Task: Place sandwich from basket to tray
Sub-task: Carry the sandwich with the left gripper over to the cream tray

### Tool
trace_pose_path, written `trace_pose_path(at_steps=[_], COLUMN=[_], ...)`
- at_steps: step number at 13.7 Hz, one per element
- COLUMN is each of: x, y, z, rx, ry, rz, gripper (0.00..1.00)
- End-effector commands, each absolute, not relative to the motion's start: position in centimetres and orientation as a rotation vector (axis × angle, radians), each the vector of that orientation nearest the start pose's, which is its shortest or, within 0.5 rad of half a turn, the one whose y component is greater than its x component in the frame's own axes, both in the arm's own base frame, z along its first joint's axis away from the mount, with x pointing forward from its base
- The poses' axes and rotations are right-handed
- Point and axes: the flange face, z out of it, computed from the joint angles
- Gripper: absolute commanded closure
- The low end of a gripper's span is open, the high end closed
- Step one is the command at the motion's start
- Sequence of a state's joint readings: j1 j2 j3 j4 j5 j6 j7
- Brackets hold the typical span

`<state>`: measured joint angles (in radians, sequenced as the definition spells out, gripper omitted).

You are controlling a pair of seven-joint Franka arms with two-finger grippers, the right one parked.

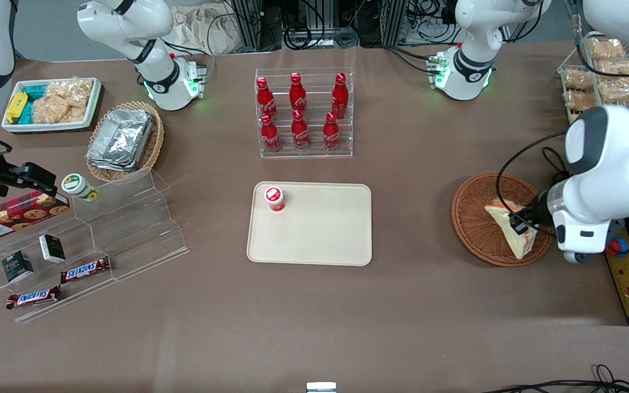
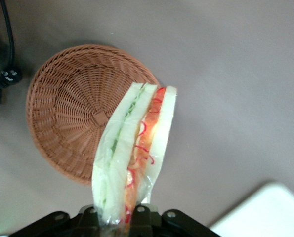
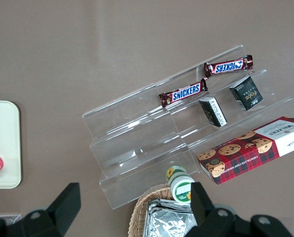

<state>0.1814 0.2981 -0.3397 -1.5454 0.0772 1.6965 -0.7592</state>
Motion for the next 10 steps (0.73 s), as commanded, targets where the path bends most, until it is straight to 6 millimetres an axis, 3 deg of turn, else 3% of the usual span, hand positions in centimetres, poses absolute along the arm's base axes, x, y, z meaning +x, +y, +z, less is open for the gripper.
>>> trace_pose_path(at_steps=[1, 2, 4, 6, 8, 10], x=[63.5, 63.1, 62.1, 61.9, 61.7, 62.0], y=[-9.5, -12.0, -17.5, -22.6, -29.5, -33.9], z=[51.9, 52.5, 52.1, 49.5, 44.8, 38.7], rx=[-3.117, -3.156, -3.188, -3.221, -3.245, -3.219], ry=[-0.533, -0.399, -0.333, -0.284, -0.283, -0.309], rz=[0.205, 0.194, 0.224, 0.252, 0.227, 0.164], gripper=[1.0, 1.0, 1.0, 1.0, 1.0, 1.0])
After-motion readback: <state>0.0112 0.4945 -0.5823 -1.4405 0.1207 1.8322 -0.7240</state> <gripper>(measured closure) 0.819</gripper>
